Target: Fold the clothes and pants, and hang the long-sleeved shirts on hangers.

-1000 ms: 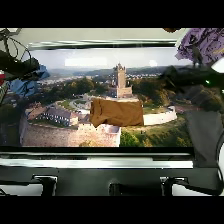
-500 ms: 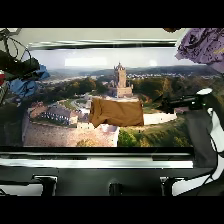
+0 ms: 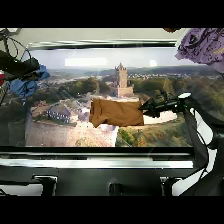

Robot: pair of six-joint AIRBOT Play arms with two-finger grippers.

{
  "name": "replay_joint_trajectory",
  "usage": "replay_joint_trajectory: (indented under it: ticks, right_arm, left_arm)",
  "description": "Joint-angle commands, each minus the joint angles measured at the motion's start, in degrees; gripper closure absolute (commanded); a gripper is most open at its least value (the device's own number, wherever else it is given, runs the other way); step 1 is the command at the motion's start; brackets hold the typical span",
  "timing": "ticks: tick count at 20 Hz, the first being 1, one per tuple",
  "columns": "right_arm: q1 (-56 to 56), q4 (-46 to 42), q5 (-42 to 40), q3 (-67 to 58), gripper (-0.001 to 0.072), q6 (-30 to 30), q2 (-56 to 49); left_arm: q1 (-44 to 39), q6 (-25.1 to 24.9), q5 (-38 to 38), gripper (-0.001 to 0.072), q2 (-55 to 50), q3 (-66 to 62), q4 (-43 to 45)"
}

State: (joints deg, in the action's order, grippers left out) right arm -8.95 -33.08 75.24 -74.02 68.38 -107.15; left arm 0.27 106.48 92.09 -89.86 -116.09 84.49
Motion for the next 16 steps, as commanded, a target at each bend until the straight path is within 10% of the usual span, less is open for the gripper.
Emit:
replay_joint_trajectory:
  ticks: [1,3,16]
  right_arm:
    - [2.14,-1.90,1.16,0.04,0.0357,0.44,-0.28]
    - [2.47,-0.42,1.36,0.04,0.0683,0.42,-0.04]
    - [-2.95,-5.09,-3.32,-28.76,0.0681,18.82,5.01]
  left_arm:
    - [0.00,0.04,-0.04,0.0687,0.02,0.02,-0.02]
    - [0.00,-0.02,-0.17,0.0687,0.02,0.02,0.00]
    - [0.00,-0.02,-0.20,0.0687,0.02,0.02,0.02]
